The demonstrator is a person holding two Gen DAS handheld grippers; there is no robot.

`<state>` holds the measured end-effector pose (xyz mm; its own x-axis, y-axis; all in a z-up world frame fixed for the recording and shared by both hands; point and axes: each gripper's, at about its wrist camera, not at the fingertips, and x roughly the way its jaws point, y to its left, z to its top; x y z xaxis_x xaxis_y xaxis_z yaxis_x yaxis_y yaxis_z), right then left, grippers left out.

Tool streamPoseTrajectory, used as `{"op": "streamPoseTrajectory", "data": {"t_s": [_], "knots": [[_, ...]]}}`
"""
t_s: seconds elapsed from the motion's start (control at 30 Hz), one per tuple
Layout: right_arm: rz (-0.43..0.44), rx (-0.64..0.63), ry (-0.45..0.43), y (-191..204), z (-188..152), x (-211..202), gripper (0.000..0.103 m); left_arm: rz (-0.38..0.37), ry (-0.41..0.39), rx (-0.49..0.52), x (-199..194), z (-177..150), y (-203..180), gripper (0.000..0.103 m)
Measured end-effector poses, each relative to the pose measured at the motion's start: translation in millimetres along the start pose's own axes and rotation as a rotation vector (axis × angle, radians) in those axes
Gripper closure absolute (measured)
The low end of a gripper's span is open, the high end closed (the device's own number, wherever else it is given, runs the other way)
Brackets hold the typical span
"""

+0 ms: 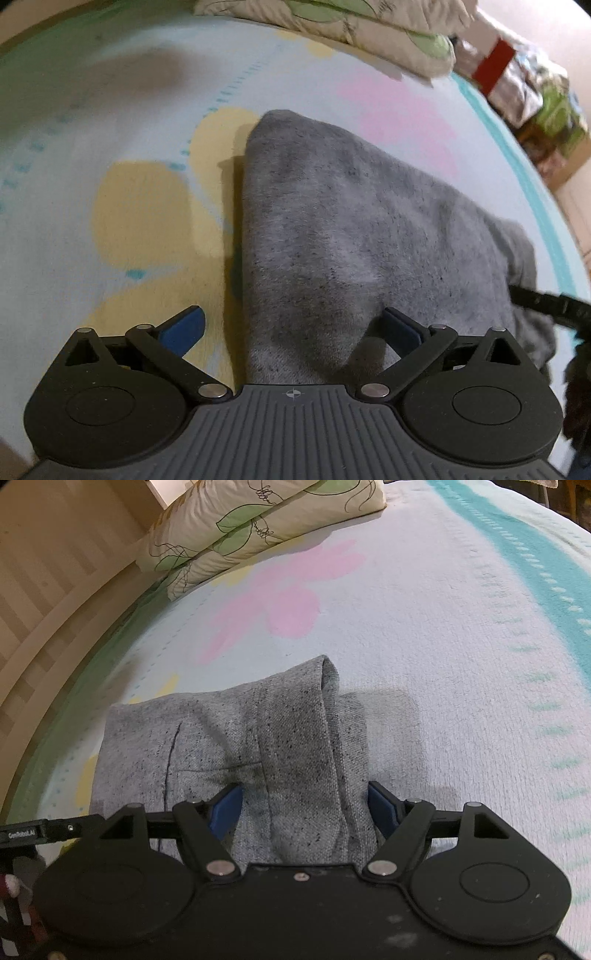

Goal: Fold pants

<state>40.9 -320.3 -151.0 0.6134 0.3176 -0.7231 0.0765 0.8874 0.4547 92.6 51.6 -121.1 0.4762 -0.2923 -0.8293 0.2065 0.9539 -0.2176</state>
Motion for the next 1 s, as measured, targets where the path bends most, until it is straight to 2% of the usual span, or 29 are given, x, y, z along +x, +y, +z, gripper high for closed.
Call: {"op": "streamPoseTrajectory", "data": {"t_s": [0.1, 0.27, 0.43, 0.8, 0.83, 0.87, 0.9, 0.97, 1.0], "knots": [[0.000, 0.000, -0.003, -0.1, -0.5, 0.4, 0.024, 0.015, 0.009, 0.024, 6.2, 8.9, -10.2, 0.001], [-0.001, -0.003, -0.006, 1.1, -1.4, -0.7, 0.023, -0.018, 0.032, 0.027, 16.2, 23.2, -21.6, 0.001], [-0.001, -0.007, -0.007, 2.6, -2.0, -1.7, 0.023, 0.036, 0.055, 0.032, 25.5, 27.8, -29.2, 0.001], [0.010, -0.027, 0.008, 3.4, 0.4, -2.8, 0.023, 0.003, 0.000, 0.013, 19.5, 18.2, -20.7, 0.001], [0.006, -0.030, 0.017, 4.7, 2.1, -2.7, 0.026, 0.008, -0.018, -0.002, 16.1, 15.3, -19.0, 0.012], [-0.005, -0.034, 0.027, 7.3, 4.2, -2.7, 0.028, 0.025, -0.044, -0.013, 11.8, 13.5, -18.3, 0.034], [-0.008, -0.037, 0.033, 9.6, 5.6, -3.1, 0.031, 0.019, -0.058, -0.019, 7.5, 12.3, -18.0, 0.043], [-0.001, -0.061, 0.037, 19.3, 6.7, -6.8, 0.064, 0.015, -0.078, -0.021, -1.8, 11.7, -19.9, 0.080], [-0.020, -0.090, 0.028, 27.2, 6.6, -10.2, 0.067, 0.031, -0.089, -0.003, -5.8, 12.3, -22.5, 0.082]]}}
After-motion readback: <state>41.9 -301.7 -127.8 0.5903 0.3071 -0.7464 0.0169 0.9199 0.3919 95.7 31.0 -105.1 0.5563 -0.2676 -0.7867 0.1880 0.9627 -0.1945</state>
